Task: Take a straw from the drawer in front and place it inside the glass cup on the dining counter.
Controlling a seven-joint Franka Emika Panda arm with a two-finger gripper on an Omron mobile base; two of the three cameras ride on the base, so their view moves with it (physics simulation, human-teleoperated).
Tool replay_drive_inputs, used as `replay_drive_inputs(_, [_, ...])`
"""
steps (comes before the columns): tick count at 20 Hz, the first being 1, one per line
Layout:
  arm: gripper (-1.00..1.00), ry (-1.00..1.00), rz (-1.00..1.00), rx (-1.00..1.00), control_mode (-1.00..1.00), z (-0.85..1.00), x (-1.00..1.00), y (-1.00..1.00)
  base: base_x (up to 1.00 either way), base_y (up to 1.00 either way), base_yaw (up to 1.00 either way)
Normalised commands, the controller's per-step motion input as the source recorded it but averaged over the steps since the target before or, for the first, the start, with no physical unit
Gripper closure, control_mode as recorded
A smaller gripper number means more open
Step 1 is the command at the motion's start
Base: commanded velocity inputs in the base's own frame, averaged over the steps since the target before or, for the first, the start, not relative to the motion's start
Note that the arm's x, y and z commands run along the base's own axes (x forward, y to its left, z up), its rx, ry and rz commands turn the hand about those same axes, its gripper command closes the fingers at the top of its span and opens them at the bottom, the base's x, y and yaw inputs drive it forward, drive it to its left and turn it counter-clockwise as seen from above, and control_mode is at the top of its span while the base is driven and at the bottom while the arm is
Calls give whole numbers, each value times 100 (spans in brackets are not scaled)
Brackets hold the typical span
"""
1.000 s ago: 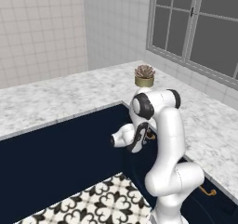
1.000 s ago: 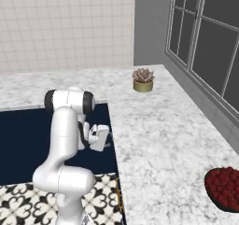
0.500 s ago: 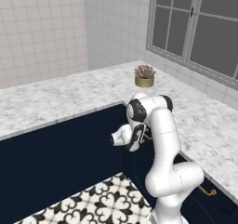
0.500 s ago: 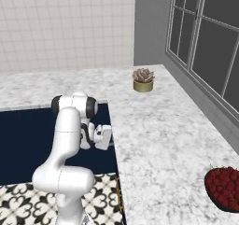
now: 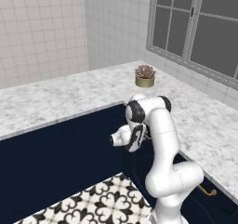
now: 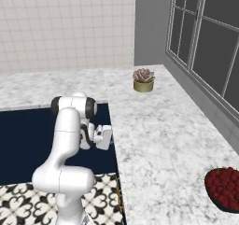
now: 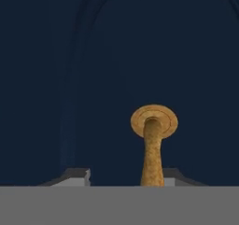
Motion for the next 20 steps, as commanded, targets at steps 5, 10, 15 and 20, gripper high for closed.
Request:
replay_drive_inputs(5, [100,0,0,6,-100,0,-15,21,0,0,0])
replay_drive_inputs(10, [100,0,0,6,-100,0,-38,64,0,0,0])
replay_drive_inputs(15, [100,3,0,2,-100,0,-45,95,0,0,0])
replay_drive_inputs(20, [100,7,0,0,-100,0,-42,100,0,0,0])
